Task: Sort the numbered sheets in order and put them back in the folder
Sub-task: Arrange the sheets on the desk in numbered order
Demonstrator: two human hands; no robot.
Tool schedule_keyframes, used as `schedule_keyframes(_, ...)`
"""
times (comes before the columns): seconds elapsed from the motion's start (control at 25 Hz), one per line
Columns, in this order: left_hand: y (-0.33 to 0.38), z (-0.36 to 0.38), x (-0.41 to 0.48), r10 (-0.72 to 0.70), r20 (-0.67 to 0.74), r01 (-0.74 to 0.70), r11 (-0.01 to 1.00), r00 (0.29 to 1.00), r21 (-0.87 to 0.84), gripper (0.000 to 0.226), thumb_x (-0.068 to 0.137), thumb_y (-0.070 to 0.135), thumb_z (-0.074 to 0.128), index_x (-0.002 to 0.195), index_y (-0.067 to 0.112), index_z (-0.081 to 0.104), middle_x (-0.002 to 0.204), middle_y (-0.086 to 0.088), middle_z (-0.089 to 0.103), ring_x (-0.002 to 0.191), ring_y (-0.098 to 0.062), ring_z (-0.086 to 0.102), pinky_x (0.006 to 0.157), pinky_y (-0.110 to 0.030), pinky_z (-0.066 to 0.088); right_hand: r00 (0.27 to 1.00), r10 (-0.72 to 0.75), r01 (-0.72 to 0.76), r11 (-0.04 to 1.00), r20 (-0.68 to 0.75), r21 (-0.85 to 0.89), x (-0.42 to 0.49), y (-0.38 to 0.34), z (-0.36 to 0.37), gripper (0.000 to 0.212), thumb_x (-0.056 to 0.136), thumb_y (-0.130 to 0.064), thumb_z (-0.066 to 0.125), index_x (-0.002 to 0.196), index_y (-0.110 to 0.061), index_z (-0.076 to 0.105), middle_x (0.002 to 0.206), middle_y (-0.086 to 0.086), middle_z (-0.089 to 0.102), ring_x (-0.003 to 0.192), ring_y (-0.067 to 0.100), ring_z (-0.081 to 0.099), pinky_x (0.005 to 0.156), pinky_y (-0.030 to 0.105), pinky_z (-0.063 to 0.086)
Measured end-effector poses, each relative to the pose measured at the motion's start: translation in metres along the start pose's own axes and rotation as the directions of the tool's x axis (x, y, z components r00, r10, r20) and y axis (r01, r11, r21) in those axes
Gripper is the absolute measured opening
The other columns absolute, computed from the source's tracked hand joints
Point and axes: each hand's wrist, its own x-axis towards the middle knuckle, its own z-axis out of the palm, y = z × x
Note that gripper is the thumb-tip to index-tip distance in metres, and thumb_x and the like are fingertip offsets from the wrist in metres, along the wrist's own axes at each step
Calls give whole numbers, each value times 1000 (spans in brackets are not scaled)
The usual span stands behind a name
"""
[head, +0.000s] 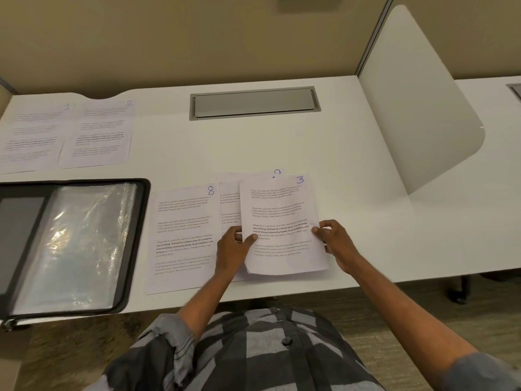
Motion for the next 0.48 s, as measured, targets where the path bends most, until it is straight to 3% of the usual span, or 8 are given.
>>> schedule_keyframes(0.12, -13, -14, 5, -46, -62, 45, 999, 997, -26, 39, 90, 28, 78, 122, 13, 62, 115, 0, 69, 99, -18, 65, 86, -28, 53, 989, -37, 13, 987, -147, -159, 9, -1, 17, 13, 95, -33, 67, 93, -24, 57, 105, 2, 70, 96, 26, 68, 82, 44, 55)
schedule_keyframes(0.28, -21, -27, 4, -77, -128, 77, 997, 989, -8, 37, 87, 24, 81, 119, 13, 63, 112, -1, 68, 96, -17, 63, 79, -18, 45, 963, -130, 61, 958, -236, -279, 11, -6, 11, 12, 93, -28, 71, 91, -22, 61, 91, -5, 68, 93, 24, 66, 79, 39, 52)
schedule_keyframes(0.4, -20, -28, -1, -17, -206, 24, 999, 978, 31, 49, 87, 26, 81, 129, 16, 58, 119, 4, 60, 98, -13, 60, 77, -14, 42, 975, -95, 70, 989, -199, -129, 11, -10, -5, 9, 93, -20, 73, 96, -24, 65, 93, 0, 74, 91, 25, 71, 86, 45, 59)
schedule_keyframes(0.48, -13, -24, -2, 41, -216, -24, 996, 976, 81, 40, 92, 31, 75, 127, 17, 61, 120, 4, 63, 99, -10, 60, 75, -10, 41, 989, -45, 53, 997, -138, 54, 8, -15, -13, 15, 93, -14, 73, 106, -16, 67, 102, 10, 76, 93, 26, 73, 88, 45, 60)
